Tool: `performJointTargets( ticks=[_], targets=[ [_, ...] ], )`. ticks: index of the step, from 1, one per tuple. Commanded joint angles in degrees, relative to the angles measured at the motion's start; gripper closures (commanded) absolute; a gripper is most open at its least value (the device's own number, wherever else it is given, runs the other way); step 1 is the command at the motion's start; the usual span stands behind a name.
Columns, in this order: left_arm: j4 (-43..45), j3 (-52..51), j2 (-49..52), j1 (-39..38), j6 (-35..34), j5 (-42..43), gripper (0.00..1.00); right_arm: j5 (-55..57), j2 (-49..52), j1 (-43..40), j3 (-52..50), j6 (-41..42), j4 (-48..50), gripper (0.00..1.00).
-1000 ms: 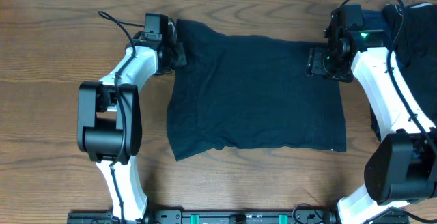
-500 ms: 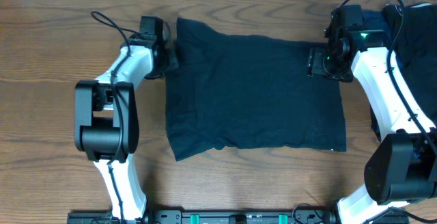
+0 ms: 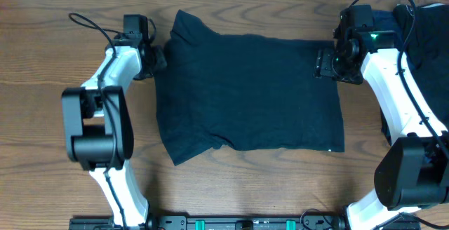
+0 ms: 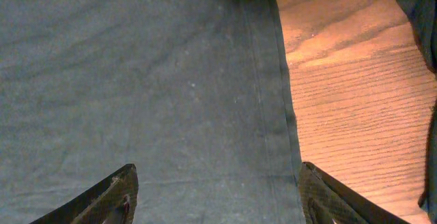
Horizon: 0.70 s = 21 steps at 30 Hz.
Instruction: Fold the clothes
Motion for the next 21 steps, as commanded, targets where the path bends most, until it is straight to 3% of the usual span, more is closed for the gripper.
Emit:
performJointTargets(
  ticks=[1,4,5,6,10,16,21],
  targets=[
    [-1.4,0.9,-10.2,0.2,-0.2,-0.4,0.6,0.0,0.4,0.2,-0.3,-0.5,0.1,0.27],
    [-5.9,0.9,-16.4,0.2,-2.8,-0.4,0.63,0.0,0.4,0.1,-0.3,-0.6,0.0,0.3],
    [-8.1,0.9,-18.3,0.2,-3.7,-0.4,0.72,0.0,0.4,0.1,-0.3,-0.5,-0.2,0.34],
    [-10.3,0.9,-19.8,0.1,-4.7,-0.4,0.93,-0.3,0.4,0.1,-0.3,-0.5,-0.4,0.44],
    [-20.2,0.9,-23.9,-0.7,-5.2,3.8,0.94,-2.7,0.4,0.8,-0.3,-0.5,-1.5,0.74],
    [-37.2,-1.8,-25.3,-6.6,-3.9,9.2,0.94,-3.2,0.4,1.5,-0.3,-0.5,-1.3,0.73],
    [-43.7,-7.5,-25.3,-11.8,-3.4,8.3,0.94,-3.2,0.4,1.5,-0.3,-0.6,-1.5,0.69]
  ],
)
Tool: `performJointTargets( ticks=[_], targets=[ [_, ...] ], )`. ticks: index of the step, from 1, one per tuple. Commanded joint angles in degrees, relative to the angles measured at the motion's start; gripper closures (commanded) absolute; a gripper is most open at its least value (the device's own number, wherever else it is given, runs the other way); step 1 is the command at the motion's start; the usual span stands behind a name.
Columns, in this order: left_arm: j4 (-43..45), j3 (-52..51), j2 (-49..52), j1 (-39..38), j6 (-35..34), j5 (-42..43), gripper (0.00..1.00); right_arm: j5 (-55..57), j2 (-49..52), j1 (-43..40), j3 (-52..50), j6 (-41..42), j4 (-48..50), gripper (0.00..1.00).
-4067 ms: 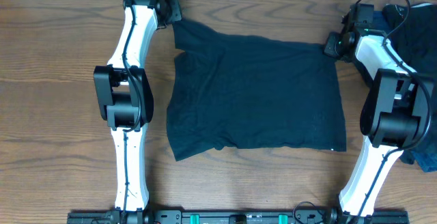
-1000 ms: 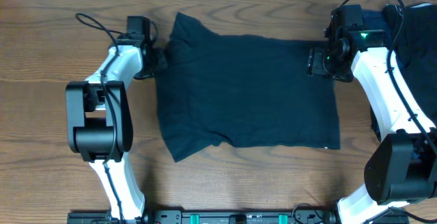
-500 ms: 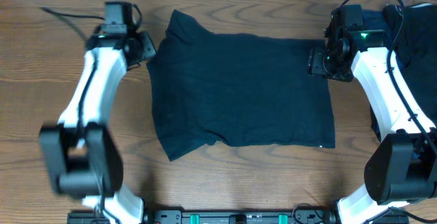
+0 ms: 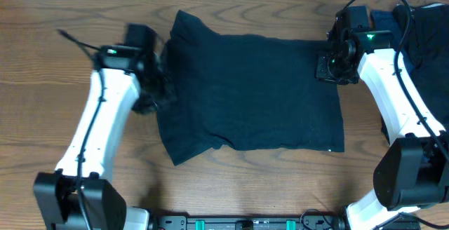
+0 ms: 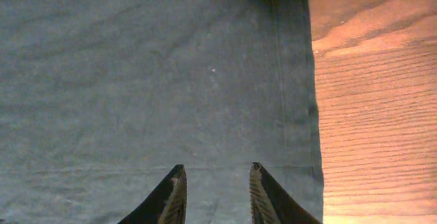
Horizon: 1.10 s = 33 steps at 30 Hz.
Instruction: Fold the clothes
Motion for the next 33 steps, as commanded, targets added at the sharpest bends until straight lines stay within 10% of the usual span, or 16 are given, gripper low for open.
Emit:
performJointTargets(
  ticks=[1,9,12,14,33],
  targets=[
    [-2.0,-4.4,0.0,-2.8,0.8,-0.2,0.94,-0.4,0.4,0.5,-0.3,-0.2,-0.1,0.69],
    [0.2,-18.4,0.0,-9.0,3.4,-1.0,0.93,-0.2,0.4,0.5,-0.3,-0.5,0.3,0.65],
    [3.9,-22.3,0.0,-10.8,5.1,-1.0,0.48,-0.2,0.4,0.5,-0.3,-0.5,1.2,0.64],
    [6.1,-23.8,0.0,-11.4,5.2,-1.0,0.39,-0.2,0.4,0.5,-0.3,-0.5,1.5,0.63],
    [19.5,-28.3,0.1,-20.5,12.1,-7.1,0.38,-0.2,0.4,0.5,-0.3,-1.0,1.2,0.55]
  ],
)
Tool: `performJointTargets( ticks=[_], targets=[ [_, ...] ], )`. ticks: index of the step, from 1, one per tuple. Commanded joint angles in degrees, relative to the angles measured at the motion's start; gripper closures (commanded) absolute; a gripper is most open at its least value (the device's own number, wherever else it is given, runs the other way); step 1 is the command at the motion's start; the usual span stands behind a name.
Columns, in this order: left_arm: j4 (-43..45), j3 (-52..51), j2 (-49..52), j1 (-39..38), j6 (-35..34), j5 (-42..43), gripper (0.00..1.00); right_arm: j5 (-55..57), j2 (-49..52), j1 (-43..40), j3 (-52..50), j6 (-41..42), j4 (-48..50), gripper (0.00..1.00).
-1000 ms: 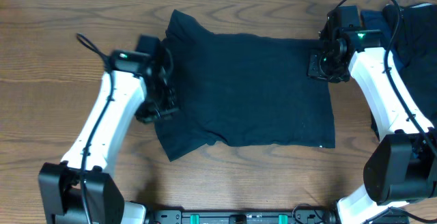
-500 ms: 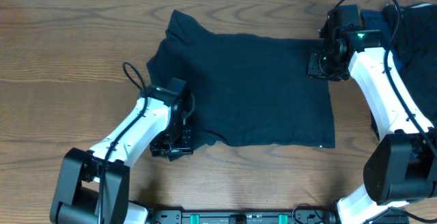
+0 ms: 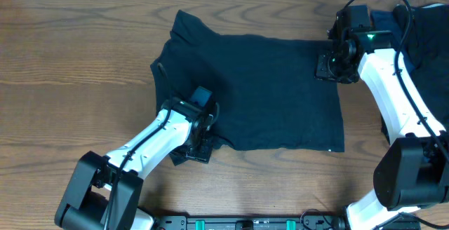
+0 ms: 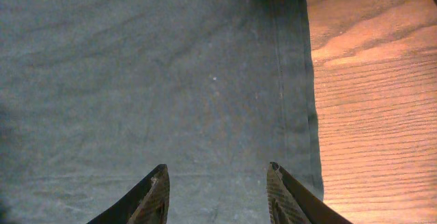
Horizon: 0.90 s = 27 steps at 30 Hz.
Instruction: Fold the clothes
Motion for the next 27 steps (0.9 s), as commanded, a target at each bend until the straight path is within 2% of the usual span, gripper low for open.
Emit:
performJointTargets(
  ticks=[1,8,10,14,19,21,22,24,27],
  targets=[
    [0.7,-1.4,0.1,-0.2,0.3,-3.2,0.38,-0.2,0.4,0.5,-0.3,-0.7,-0.1,0.55],
    [5.8,-5.8,0.1,-0.2,0.3,-3.2,0.4,-0.2,0.4,0.5,-0.3,-0.8,-0.1,0.53],
    [7.2,-7.1,0.1,-0.2,0.3,-3.2,0.43,-0.2,0.4,0.5,-0.3,-0.8,-0.1,0.52],
    [7.5,-7.4,0.1,-0.2,0.3,-3.2,0.56,-0.2,0.4,0.5,-0.3,-0.7,-0.1,0.53],
    [7.6,-7.4,0.1,-0.2,0.3,-3.2,0.61,-0.2,0.4,0.5,-0.3,-0.7,-0.1,0.52],
    [7.7,-7.4,0.1,-0.2,0.3,-3.2,0.68,-0.2,0.4,0.5,-0.3,-0.7,-0.3,0.52],
    [7.8,-7.4,0.1,-0.2,0.3,-3.2,0.76,-0.2,0.4,0.5,-0.3,-0.7,-0.3,0.52],
    [8.2,-7.4,0.1,-0.2,0.3,-3.2,0.87,-0.2,0.4,0.5,-0.3,-0.7,-0.3,0.52],
    [8.5,-7.4,0.1,-0.2,0.3,-3.2,0.9,-0.2,0.4,0.5,-0.3,-0.7,-0.3,0.52]
  ],
)
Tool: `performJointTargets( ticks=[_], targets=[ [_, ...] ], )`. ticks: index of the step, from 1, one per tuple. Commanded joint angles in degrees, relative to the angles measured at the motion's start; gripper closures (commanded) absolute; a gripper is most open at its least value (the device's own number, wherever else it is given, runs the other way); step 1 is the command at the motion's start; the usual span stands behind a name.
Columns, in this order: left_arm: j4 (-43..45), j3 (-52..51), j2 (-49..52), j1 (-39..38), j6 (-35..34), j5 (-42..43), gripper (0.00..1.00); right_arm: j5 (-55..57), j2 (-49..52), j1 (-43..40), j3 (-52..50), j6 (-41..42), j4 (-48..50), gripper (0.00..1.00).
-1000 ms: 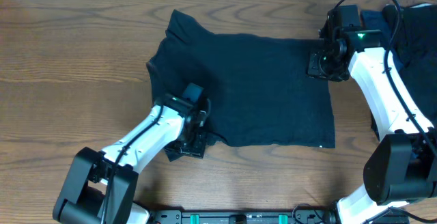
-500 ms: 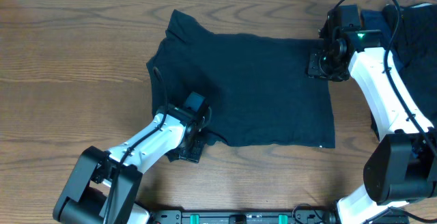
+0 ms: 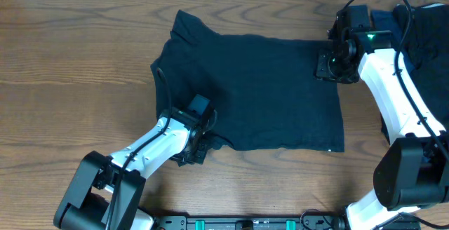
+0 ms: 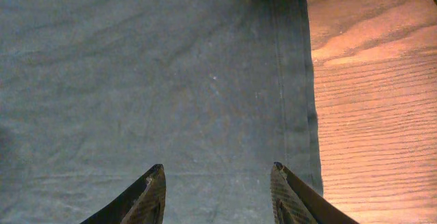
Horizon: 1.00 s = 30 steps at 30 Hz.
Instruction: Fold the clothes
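A dark navy T-shirt (image 3: pixel 252 90) lies spread flat on the wooden table (image 3: pixel 56 83). My right gripper (image 3: pixel 324 65) hangs over its far right corner. In the right wrist view it (image 4: pixel 217 165) is open above the cloth (image 4: pixel 136 67), with nothing between the fingers, and the stitched hem (image 4: pixel 297 80) runs just inside the right fingertip (image 4: pixel 283 183). My left gripper (image 3: pixel 195 151) is down at the shirt's near left sleeve corner; its jaws are hidden from above.
A pile of other dark clothes (image 3: pixel 424 26) lies at the table's far right, behind the right arm. Bare wood (image 4: pixel 369 115) borders the shirt's right hem. The arm bases stand along the front edge (image 3: pixel 245 223).
My left gripper has shifted slightly toward the near left over the shirt's sleeve corner. The right gripper's fingers stand a little wider apart. The shirt lies as before.
My left gripper was at the shirt's far left sleeve and the right gripper wide open over the far right corner. The left arm then lay further along the left edge, the right jaws nearly shut. Later the left gripper was at the near left corner, the right jaws reopened.
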Motion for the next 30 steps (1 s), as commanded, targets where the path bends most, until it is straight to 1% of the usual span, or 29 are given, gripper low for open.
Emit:
performJointTargets(
  ticks=[1,3,8,16,24,27,30],
  targets=[
    [0.9,-1.2,0.4,-0.2,0.3,1.4,0.9,-0.2,0.4,0.5,-0.3,-0.5,-0.2,0.52],
    [0.9,-1.2,0.4,-0.2,0.3,1.4,0.94,-0.2,0.4,0.5,-0.3,-0.5,-0.2,0.52],
    [-0.2,-0.6,0.4,-0.2,0.3,1.4,0.94,-0.2,0.4,0.5,-0.3,-0.5,-0.2,0.51],
    [-5.8,4.5,-0.6,-0.2,0.3,1.4,0.94,-0.2,0.4,0.5,-0.3,-0.5,-0.2,0.52],
    [-5.5,7.4,-1.6,0.1,0.4,1.4,0.94,-0.2,0.4,0.5,-0.3,-0.5,-0.2,0.52],
    [-5.5,7.4,-1.6,1.0,2.3,0.7,0.94,-0.2,0.4,0.5,-0.3,-0.5,-0.3,0.52],
    [-5.5,7.5,-1.6,2.9,2.4,-0.5,0.94,-0.3,0.4,0.5,-0.3,-0.5,-0.2,0.52]
  ],
)
